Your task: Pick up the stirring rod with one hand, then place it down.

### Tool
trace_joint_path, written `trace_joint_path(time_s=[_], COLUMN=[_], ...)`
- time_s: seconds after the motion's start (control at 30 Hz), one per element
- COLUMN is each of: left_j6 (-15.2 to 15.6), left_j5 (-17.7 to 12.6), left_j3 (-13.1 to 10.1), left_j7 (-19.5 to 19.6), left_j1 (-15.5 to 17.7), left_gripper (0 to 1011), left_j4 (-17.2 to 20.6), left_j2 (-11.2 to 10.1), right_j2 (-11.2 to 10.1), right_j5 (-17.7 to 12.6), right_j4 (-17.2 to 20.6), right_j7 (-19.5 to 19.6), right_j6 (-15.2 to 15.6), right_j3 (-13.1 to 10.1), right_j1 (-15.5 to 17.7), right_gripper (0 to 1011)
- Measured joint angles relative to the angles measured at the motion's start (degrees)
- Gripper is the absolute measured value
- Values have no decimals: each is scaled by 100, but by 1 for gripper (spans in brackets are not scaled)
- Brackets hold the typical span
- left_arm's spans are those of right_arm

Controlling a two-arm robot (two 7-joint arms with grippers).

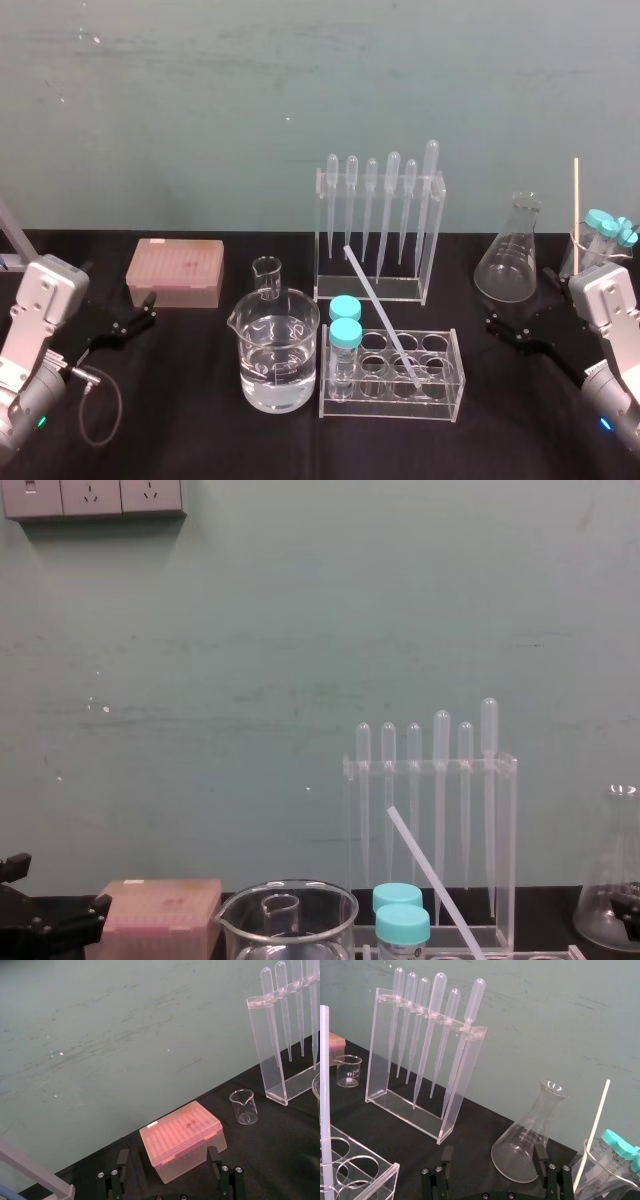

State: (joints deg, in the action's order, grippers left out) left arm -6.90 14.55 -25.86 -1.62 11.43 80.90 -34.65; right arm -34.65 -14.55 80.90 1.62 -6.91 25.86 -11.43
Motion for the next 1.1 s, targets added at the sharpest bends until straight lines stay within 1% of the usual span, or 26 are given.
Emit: trace_joint_path(time_s=[1.1], left_j6=[0], left_j5=[0], left_j3=[0], left_j7=[0], left_j1=[0], left_gripper=[1000], left_j4=[0], left_j2=[0], right_j2=[0], right_j5=[0], right_j4=[0], right_j7=[0], right_j6=[0], right_j3=[0], right_j1=[0], right_gripper=[1004])
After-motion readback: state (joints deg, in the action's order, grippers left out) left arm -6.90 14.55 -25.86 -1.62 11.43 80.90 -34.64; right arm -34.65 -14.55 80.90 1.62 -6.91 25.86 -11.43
